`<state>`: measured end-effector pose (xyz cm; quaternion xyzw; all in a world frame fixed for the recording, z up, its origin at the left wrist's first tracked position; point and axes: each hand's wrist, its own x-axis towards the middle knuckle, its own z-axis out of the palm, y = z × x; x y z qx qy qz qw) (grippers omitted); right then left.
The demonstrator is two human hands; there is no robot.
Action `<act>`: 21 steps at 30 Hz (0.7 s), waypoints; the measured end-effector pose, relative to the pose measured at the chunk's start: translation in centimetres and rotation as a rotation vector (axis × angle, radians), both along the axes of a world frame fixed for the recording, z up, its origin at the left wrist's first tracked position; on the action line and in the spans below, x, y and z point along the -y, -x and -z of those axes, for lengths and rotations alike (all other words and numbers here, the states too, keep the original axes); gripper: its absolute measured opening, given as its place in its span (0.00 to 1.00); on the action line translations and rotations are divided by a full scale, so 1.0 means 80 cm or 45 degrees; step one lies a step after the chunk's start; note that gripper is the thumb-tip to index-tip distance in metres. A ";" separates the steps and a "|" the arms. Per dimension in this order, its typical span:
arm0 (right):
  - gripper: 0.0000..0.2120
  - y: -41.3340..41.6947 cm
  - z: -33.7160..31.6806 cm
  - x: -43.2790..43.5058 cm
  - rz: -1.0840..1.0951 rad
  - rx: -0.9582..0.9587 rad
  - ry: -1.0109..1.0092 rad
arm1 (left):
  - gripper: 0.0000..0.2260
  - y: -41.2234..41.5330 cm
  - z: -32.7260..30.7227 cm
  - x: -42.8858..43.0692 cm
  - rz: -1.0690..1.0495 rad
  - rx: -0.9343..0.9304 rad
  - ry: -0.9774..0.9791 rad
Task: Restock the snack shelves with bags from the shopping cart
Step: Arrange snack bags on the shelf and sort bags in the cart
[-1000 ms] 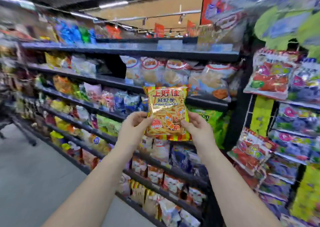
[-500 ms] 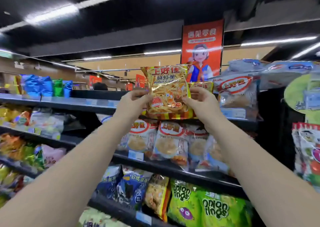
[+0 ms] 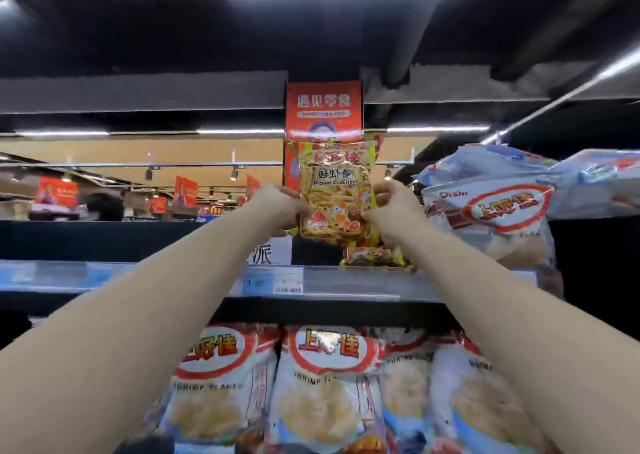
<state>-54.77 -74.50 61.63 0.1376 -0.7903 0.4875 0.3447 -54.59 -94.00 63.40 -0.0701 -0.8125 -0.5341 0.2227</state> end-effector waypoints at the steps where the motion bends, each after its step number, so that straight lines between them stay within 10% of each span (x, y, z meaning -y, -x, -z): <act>1: 0.19 0.007 -0.002 0.002 0.041 0.010 -0.030 | 0.16 0.013 -0.005 0.002 0.019 0.020 0.023; 12: 0.14 0.081 -0.040 -0.006 0.279 0.391 0.042 | 0.16 0.107 -0.046 -0.009 0.480 0.265 0.392; 17: 0.22 0.082 -0.039 -0.017 0.406 0.556 -0.082 | 0.26 0.125 -0.023 -0.020 0.715 0.437 0.520; 21: 0.39 0.103 -0.034 -0.034 0.279 0.692 0.319 | 0.28 0.129 -0.001 -0.037 0.851 0.561 0.511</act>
